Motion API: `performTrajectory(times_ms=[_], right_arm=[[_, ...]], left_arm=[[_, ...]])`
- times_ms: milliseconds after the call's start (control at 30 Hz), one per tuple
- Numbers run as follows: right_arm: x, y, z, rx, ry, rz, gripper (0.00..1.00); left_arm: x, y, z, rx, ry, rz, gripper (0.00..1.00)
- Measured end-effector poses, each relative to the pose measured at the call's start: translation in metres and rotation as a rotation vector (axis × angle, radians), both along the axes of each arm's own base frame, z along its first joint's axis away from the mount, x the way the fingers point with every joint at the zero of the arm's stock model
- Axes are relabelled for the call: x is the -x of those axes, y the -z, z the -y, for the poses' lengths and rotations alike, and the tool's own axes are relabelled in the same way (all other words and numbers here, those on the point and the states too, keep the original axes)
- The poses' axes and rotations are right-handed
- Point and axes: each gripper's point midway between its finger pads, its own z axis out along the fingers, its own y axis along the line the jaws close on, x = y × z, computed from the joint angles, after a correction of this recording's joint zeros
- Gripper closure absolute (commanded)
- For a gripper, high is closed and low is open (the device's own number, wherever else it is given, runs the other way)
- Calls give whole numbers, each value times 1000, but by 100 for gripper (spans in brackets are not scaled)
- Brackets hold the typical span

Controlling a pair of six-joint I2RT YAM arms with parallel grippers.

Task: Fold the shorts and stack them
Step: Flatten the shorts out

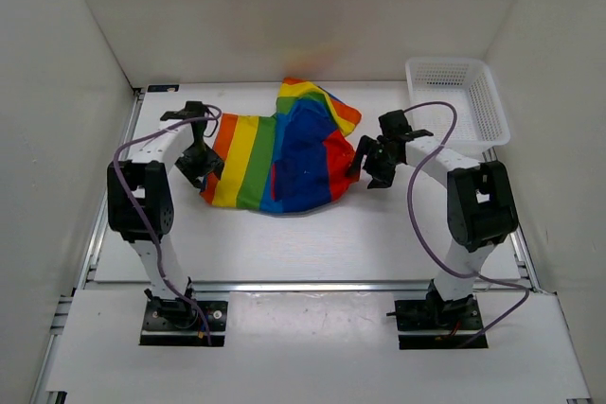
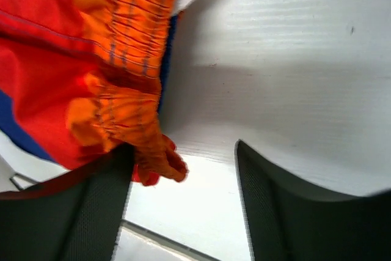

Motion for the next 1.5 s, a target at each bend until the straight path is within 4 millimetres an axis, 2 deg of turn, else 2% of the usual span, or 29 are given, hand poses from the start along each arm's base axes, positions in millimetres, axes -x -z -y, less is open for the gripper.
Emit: performTrajectory(times_ms=[33,67,100,167,267,300,333,400,433,467,600,667,767,867,933,967,1067,1100,1200,1300,1333,1400,1433,1467,1500], right_arm=[[0,1,0,11,2,3,18],[0,1,0,21,4,7,16],[0,1,1,30,7,11,14],[-1,-3,3,51,18,28,10],[0,-19,7,70,28,79,8],[1,-28,9,71,32,101,7],[4,-36,11,71,35,122,7],[9,-51,13,66,36,165,7],[13,-57,14,64,32,183,7],[17,-61,15,62,31,197,7],[34,-63,20,59,23,205,6],[46,-58,21,50,15,189,6],[64,-48,21,31,4,155,6],[79,-37,18,-5,-4,110,5],[82,-33,14,-32,-10,102,5],[82,-34,12,-48,-11,101,6],[71,-41,1,-95,-18,149,7],[67,-42,-2,-107,-22,165,7],[52,-32,-13,-111,-41,167,12],[38,-10,-28,-105,-67,130,27],[35,-2,-33,-103,-74,117,47],[33,10,-39,-100,-82,94,80],[33,13,-42,-98,-82,83,93],[32,14,-43,-94,-81,79,100],[31,11,-44,-90,-82,82,100]], left_arm=[[3,0,-3,-3,5,-13,10],[7,-3,-5,-5,9,-15,2],[9,-8,-8,-6,7,-8,0],[11,-26,-17,-6,-10,37,0],[20,-58,-33,-12,-40,127,0],[28,-66,-38,-15,-55,151,2],[36,-72,-41,-17,-65,168,12],[52,-74,-40,-7,-70,205,15],[64,-67,-35,14,-63,199,15],[75,-56,-29,43,-55,186,8],[109,8,-6,157,-39,7,1],[110,32,0,185,-38,-70,0],[100,50,3,193,-30,-102,0],[74,48,4,194,-22,-74,9],[52,47,4,193,-11,-37,20],[44,47,4,193,-9,-26,38],[30,49,5,192,-3,-4,79],[29,50,6,192,2,-3,90],[28,50,7,192,11,-3,90],[25,48,7,193,13,6,90],[23,47,7,193,14,9,90],[21,46,7,193,15,15,90],[20,44,7,193,16,19,90],[19,43,7,192,18,23,90],[18,41,7,192,21,29,90]])
